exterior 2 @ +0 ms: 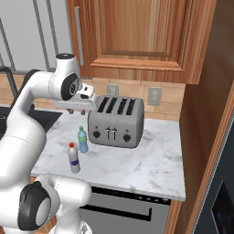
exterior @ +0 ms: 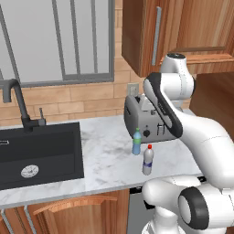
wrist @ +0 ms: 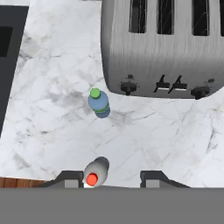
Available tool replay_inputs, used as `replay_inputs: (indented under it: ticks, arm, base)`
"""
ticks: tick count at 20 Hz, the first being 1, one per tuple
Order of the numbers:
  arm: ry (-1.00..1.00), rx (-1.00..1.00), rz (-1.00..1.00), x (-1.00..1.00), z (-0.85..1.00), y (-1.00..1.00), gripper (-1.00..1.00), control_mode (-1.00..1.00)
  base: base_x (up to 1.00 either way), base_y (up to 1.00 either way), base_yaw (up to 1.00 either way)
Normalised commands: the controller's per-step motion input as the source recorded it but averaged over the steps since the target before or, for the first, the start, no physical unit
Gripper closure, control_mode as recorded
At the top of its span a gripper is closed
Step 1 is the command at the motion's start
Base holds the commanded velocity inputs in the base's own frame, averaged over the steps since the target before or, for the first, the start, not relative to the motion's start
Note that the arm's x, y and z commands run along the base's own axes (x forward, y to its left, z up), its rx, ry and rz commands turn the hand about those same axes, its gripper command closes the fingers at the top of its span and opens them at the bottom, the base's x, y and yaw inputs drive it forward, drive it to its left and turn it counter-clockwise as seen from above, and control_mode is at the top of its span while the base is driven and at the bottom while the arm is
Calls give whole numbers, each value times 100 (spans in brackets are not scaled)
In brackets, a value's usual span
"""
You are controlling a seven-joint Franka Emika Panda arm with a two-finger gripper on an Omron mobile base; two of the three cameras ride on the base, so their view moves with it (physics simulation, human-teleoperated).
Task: Take the bottled waters from the counter and place them in the freezer to freeze. Close the freezer door after placing the bottles.
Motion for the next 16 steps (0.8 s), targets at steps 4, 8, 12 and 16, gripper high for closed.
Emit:
replay_inputs:
  ticks: [4,8,12,16]
  arm:
    - [0,0,0,0,0,0,-100,-100]
    - [0,0,0,0,0,0,-100,-100]
    - [-1,2,-8,0,-5,7,-100,-100]
    - [-1,1,-33,0,-25,31,-100,-100]
  base:
    - [0,0,0]
    - [0,0,0]
    - [0,0,0]
    - [0,0,0]
